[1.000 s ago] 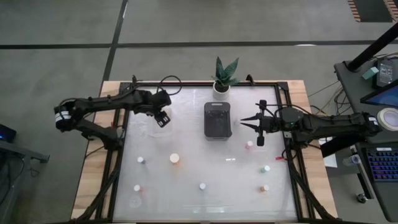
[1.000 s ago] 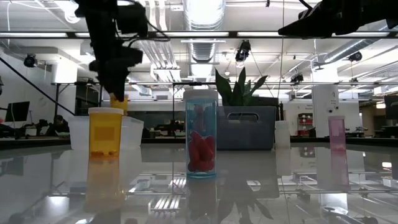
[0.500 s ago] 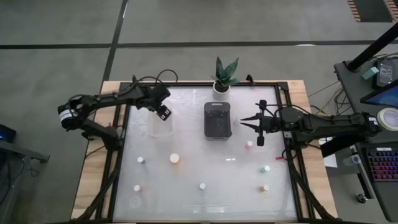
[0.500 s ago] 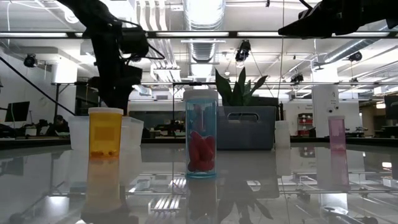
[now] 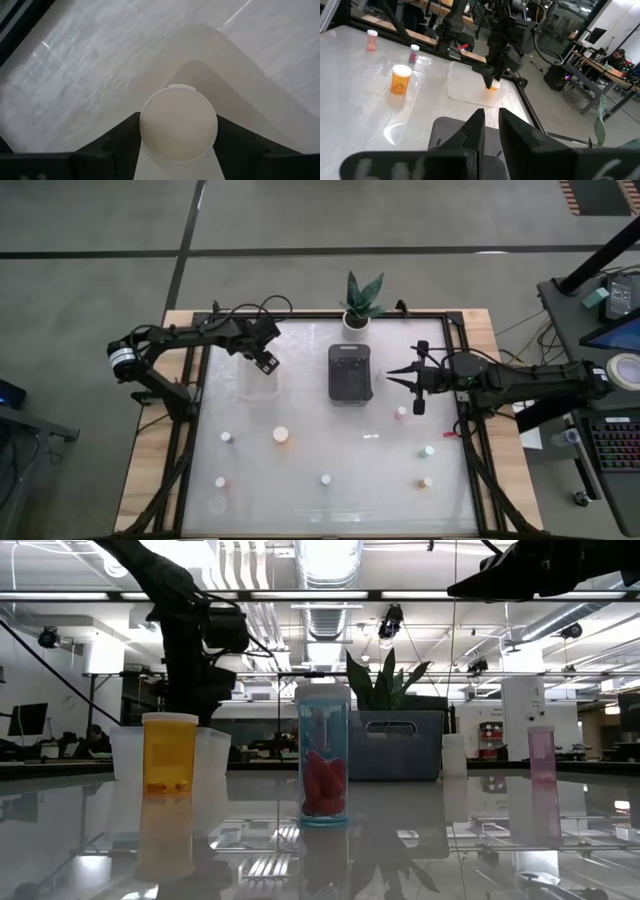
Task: Pick and place medicine bottles into bin by pill shape (circle, oval)
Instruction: Put the top center yellow pill bottle into the transparent bin, then put the top right transparent pill bottle into the black bin
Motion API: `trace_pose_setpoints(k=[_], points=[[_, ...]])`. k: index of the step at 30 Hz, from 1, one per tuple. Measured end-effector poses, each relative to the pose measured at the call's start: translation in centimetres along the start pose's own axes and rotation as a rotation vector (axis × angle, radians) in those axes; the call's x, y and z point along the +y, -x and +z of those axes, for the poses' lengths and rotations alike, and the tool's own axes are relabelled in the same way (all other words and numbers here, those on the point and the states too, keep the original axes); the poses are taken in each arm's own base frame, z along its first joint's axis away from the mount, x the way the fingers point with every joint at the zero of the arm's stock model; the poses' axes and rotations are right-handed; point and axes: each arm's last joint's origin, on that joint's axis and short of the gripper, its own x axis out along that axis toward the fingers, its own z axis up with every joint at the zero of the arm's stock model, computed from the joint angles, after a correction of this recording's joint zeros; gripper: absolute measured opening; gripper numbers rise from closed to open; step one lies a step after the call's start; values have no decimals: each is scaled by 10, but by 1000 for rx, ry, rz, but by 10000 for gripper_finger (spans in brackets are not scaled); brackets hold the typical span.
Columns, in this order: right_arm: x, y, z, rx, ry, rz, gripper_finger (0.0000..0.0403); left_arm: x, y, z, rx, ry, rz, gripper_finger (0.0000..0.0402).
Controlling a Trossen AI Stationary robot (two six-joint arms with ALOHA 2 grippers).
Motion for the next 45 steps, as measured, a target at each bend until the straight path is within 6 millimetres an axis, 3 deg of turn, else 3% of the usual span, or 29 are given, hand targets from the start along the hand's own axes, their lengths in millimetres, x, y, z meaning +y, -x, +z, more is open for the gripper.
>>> trace_pose_setpoints(k=[12, 22, 27, 38, 45], points=[[0, 0, 0, 0, 2, 0, 47, 0, 0, 0, -3, -12, 0, 204], [0, 0, 0, 0, 1, 0, 47, 0, 0, -1, 2, -24, 1, 272], [0, 0, 0, 0, 0, 0, 47, 1, 2, -2, 16, -37, 4, 285], [0, 0, 0, 3, -9, -6, 47, 7, 37, 8, -44, -24, -11, 286], [0, 0, 0, -3, -19, -9, 47, -3, 64, 6, -184, -49, -64, 286]])
